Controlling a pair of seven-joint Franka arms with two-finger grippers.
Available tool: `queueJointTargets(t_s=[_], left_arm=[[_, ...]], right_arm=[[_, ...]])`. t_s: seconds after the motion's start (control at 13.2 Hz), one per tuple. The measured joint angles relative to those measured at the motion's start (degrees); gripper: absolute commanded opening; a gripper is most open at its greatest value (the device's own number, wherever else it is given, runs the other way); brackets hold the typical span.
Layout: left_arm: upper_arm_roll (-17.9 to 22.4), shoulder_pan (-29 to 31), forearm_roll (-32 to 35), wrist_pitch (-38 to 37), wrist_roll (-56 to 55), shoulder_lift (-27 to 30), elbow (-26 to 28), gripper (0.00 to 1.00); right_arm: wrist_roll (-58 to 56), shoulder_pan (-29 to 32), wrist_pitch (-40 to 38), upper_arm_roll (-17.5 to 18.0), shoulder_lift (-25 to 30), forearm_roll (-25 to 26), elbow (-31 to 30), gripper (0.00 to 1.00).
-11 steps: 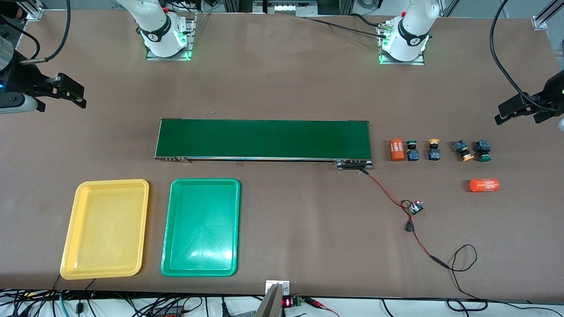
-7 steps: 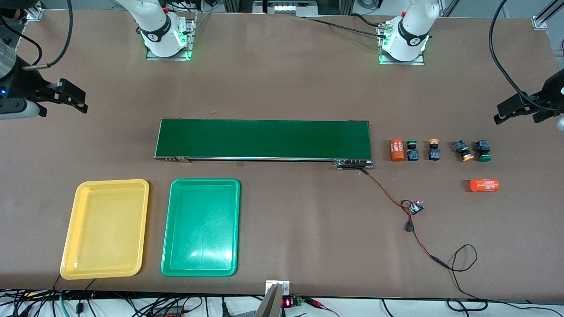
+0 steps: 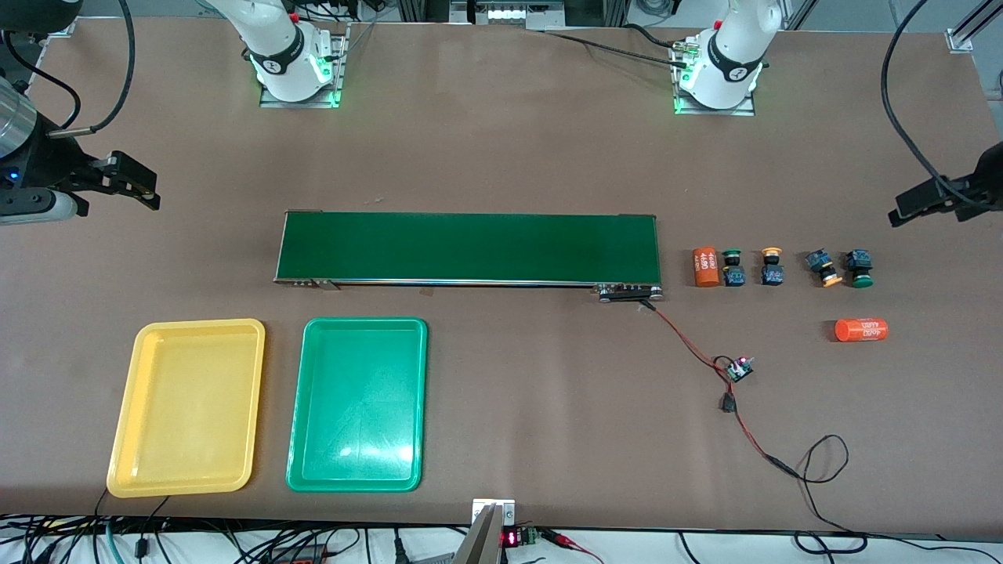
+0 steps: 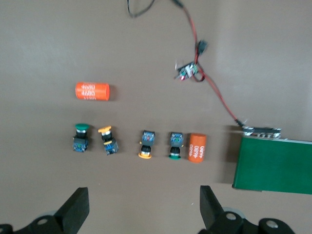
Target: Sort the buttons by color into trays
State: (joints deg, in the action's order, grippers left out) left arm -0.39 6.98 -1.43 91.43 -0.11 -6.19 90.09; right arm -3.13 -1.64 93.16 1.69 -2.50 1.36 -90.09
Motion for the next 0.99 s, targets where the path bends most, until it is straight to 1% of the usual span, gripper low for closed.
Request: queueJointTargets(t_s=[0.3, 0.53, 0.68, 0.99], left_arm=[[-1.07, -1.29, -0.3, 1.04, 0.0, -9.68, -0.08, 1.0], [-1.36, -5.26, -0.3, 1.15, -0.11, -15.35, -0.58, 1.0], [-1.37, -6.44, -0.3, 1.14, -0.17, -17.86, -0.96, 1.0], [-1.33, -6.61, -0.3, 1.61, -0.17, -21.86, -0.78, 1.0]], right_arm=[[0.0, -0.03, 0.01, 0.02, 0.01, 0.0, 0.01, 1.0], [0.03, -0.55, 0.01, 0.07, 0.02, 0.0, 0.01, 1.0], [0.12, -0.81, 0.01, 0.08, 0.01, 0.0, 0.01, 1.0], [0.15, -0.81, 0.01, 0.04, -0.01, 0.0, 0.01, 1.0]])
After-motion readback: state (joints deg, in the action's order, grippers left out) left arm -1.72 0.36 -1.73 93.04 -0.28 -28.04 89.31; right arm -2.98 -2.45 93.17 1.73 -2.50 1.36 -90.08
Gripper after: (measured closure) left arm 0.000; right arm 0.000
